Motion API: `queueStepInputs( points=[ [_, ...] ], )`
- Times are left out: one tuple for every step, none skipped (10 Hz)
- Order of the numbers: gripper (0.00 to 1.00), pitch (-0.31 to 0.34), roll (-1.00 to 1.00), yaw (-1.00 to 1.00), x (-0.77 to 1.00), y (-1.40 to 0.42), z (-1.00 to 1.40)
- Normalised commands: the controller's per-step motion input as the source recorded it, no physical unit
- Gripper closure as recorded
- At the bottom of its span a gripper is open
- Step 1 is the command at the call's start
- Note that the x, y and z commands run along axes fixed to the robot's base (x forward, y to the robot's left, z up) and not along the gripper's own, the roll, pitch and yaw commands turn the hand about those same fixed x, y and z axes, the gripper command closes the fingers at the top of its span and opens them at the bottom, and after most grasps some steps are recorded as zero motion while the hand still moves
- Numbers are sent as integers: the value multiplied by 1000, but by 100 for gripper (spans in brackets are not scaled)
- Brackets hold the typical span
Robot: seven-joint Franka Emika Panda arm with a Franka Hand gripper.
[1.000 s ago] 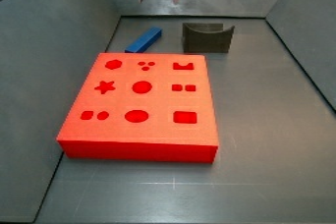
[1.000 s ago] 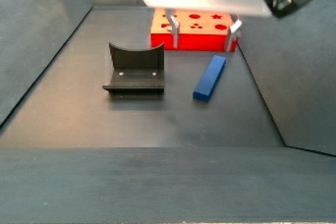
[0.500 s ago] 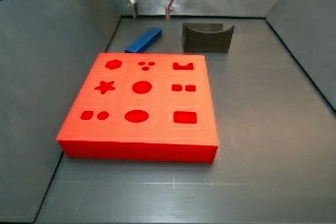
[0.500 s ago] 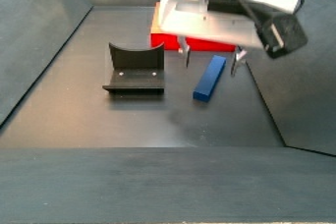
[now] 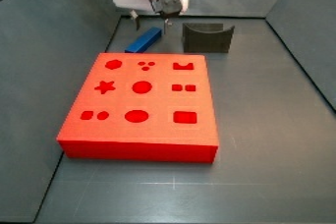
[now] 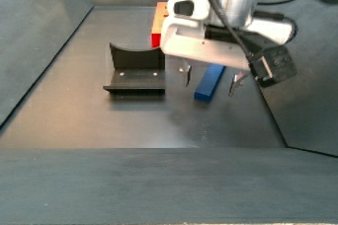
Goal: Pick up the rectangle object. Move up. Place the rectangle object on the fixture. Regrasp the rectangle object. Move to above the board. Insert the rectangle object.
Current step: Pick up the rectangle object.
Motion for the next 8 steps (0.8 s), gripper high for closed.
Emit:
queueStepInputs(
  points=[
    [0,-109,-69,-143,-31,83,0],
    [0,-10,0,0,0,0,0],
    [0,-9,-7,0,0,0,0],
    [0,-3,-10,0,0,0,0],
    [0,-60,0,0,0,0,-34],
    [0,-13,0,0,0,0,0],
    [100,0,0,0,0,0,0],
    [100,0,0,0,0,0,0]
  ],
)
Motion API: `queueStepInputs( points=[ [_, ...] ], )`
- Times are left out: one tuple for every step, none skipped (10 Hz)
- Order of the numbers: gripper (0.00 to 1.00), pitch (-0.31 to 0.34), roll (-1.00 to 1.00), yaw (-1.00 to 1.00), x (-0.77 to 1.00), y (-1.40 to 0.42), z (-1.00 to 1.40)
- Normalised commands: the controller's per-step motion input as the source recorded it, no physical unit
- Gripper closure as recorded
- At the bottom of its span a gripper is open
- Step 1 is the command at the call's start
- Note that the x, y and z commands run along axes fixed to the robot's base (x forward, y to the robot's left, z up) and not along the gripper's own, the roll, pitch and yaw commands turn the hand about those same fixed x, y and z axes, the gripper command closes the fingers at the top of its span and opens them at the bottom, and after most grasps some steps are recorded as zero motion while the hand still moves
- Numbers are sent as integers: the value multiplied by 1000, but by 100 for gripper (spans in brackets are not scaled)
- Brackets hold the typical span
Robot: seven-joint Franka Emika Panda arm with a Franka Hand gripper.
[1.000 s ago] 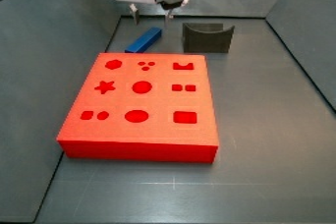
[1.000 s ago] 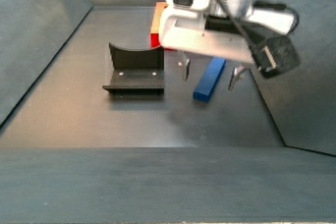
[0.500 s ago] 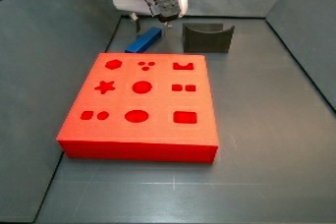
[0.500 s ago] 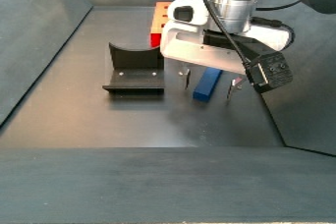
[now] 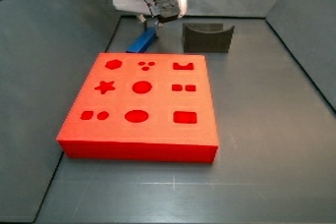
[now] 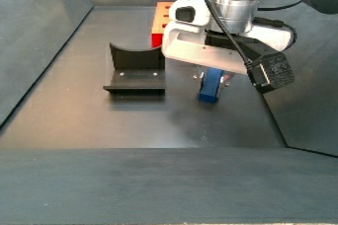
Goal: Pick up the rectangle object. Move up. Place the rectangle object on the fixture. Regrasp the rectangle object. Move to above the board. Insert the rectangle object.
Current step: Pick up the rectangle object, then move up.
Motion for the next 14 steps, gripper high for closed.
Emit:
queueStepInputs(
  points=[
    [100,0,0,0,0,0,0],
    [100,0,0,0,0,0,0],
    [100,0,0,0,0,0,0],
    [100,0,0,0,0,0,0],
    [100,0,0,0,0,0,0],
    [100,0,0,0,0,0,0],
    [100,0,0,0,0,0,0],
    [100,0,0,0,0,0,0],
    [100,0,0,0,0,0,0],
    [100,0,0,0,0,0,0],
    [100,0,0,0,0,0,0],
    [100,0,0,0,0,0,833],
    [100,-15,5,-34,15,22,863],
    [100,19,5,-43,-28,15,737]
  ],
)
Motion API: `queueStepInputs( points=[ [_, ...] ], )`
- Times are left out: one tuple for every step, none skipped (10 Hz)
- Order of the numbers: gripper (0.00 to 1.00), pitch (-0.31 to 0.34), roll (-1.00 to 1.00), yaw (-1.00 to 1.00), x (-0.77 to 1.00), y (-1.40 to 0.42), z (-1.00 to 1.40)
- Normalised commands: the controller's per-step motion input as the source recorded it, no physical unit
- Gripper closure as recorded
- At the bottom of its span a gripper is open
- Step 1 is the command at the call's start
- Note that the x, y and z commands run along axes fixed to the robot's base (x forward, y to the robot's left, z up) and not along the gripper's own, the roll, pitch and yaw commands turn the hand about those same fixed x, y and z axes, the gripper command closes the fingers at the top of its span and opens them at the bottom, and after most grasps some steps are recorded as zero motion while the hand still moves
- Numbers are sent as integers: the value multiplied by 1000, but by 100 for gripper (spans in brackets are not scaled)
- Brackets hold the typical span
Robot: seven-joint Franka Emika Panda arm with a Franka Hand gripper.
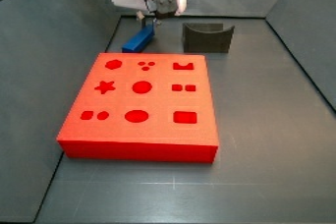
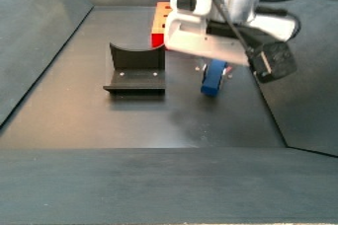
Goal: Pick up the rectangle object. Move up. Place the rectangle object on the fixture. Regrasp the rectangle object. Move to above the board. Insert the rectangle object.
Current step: Move up, then place the rectangle object on the fixture.
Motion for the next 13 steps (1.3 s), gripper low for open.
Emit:
queueStepInputs(
  points=[
    [100,23,9,-42,-27,14,661],
    [100,36,17,-37,-24,12,482],
    [100,41,25,-34,-22,11,337],
    [100,0,0,0,0,0,1000],
    [100,3,9,0,2,0,1000],
    [100,15,10,-1,-5,1,1000],
    [100,29,19,-7,-10,4,1000],
    [100,33,24,-11,-12,5,1000],
    [100,41,39,-20,-21,8,1000],
    [100,43,44,-23,-24,10,1000],
    [100,51,54,-25,-26,14,934],
    [100,57,60,-21,-18,14,722],
    [100,65,61,-13,-10,12,562]
  ],
)
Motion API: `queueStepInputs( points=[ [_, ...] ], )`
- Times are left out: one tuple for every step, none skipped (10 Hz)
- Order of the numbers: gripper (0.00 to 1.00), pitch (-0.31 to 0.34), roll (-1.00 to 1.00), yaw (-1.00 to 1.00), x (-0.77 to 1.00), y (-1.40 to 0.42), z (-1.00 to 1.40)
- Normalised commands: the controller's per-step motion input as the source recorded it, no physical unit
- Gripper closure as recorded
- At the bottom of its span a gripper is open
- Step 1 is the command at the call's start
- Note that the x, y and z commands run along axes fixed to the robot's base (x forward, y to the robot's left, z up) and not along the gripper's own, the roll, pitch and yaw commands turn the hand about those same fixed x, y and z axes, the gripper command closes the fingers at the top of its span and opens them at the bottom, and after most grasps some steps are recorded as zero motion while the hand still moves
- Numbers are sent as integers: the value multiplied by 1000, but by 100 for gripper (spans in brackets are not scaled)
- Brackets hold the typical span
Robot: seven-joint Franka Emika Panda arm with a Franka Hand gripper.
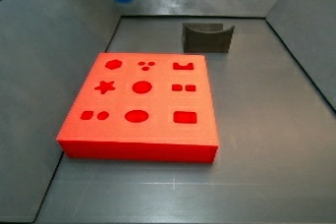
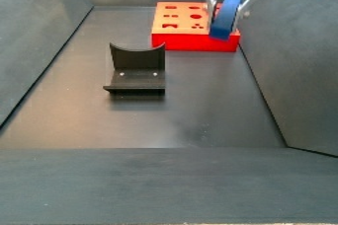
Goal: Pick up the rectangle object. Move up. Place the rectangle object on the fixture. Regrasp the rectangle object. Move to above the board. Insert the rectangle object.
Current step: Place the rectangle object on the fixture.
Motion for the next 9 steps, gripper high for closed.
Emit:
queueStepInputs(
  points=[
    [100,72,60,-7,-6,11,454],
    [100,85,61,1,2,10,237],
    [100,-8,-143,1000,1000,-344,305],
    [100,9,-149,1000,1000,-341,249],
    [100,42,-181,1000,1000,-304,236],
    [100,86,-215,798,1000,-263,210],
    [100,98,-212,637,1000,-251,195],
    [100,112,-195,368,1000,-215,167],
    [100,126,-182,234,1000,-192,151]
  ],
)
